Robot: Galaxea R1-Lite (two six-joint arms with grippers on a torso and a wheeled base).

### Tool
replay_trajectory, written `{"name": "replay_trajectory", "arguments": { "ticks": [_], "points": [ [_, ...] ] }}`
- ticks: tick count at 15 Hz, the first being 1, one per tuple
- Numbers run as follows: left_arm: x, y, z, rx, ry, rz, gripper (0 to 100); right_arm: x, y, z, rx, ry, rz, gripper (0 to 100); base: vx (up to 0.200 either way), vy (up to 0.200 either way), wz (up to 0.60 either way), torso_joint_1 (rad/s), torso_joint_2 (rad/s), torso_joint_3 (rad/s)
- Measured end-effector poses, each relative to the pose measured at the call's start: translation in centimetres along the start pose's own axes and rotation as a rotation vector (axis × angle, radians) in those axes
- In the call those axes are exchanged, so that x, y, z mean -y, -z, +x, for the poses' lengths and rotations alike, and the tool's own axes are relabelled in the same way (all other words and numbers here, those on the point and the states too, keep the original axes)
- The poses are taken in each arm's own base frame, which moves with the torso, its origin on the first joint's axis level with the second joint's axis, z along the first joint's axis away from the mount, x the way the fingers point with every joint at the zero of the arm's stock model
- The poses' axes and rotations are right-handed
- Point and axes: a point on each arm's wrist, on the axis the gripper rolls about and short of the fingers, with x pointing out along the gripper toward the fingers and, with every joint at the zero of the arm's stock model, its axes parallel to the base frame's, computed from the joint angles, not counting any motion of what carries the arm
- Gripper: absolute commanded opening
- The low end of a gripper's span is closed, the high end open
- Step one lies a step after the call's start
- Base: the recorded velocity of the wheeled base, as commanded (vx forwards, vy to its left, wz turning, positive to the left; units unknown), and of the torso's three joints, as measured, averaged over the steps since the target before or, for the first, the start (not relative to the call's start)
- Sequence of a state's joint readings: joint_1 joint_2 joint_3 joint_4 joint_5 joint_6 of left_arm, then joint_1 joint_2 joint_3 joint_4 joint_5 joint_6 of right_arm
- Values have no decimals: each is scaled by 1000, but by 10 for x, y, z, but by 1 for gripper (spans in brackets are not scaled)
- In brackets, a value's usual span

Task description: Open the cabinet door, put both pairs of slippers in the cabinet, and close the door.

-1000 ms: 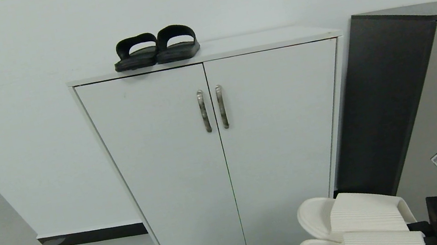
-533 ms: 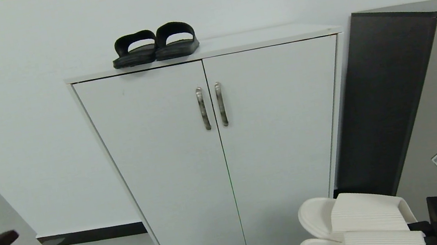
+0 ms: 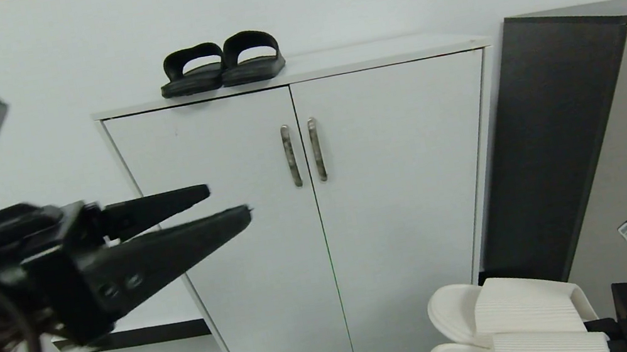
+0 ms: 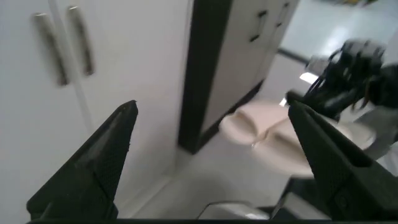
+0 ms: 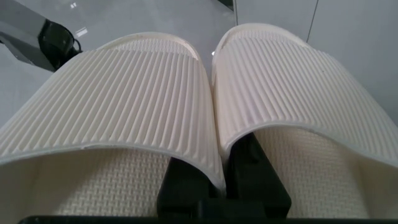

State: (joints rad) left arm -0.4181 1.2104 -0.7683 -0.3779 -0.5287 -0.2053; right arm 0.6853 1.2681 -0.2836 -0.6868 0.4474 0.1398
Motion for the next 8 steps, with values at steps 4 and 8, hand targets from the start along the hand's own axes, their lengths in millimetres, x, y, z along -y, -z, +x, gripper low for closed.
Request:
{"name": "replay_trajectory", "arguments": {
  "ticks": [4,8],
  "points": [
    [-21,-8,57,18,48,-155,100,1,1,1,-5,2,3,0,0,0,0,0,0,0],
    [-39,-3,91,-18,38,-165,100,2,2,3,-15,4,7,0,0,0,0,0,0,0]
  ]
}}
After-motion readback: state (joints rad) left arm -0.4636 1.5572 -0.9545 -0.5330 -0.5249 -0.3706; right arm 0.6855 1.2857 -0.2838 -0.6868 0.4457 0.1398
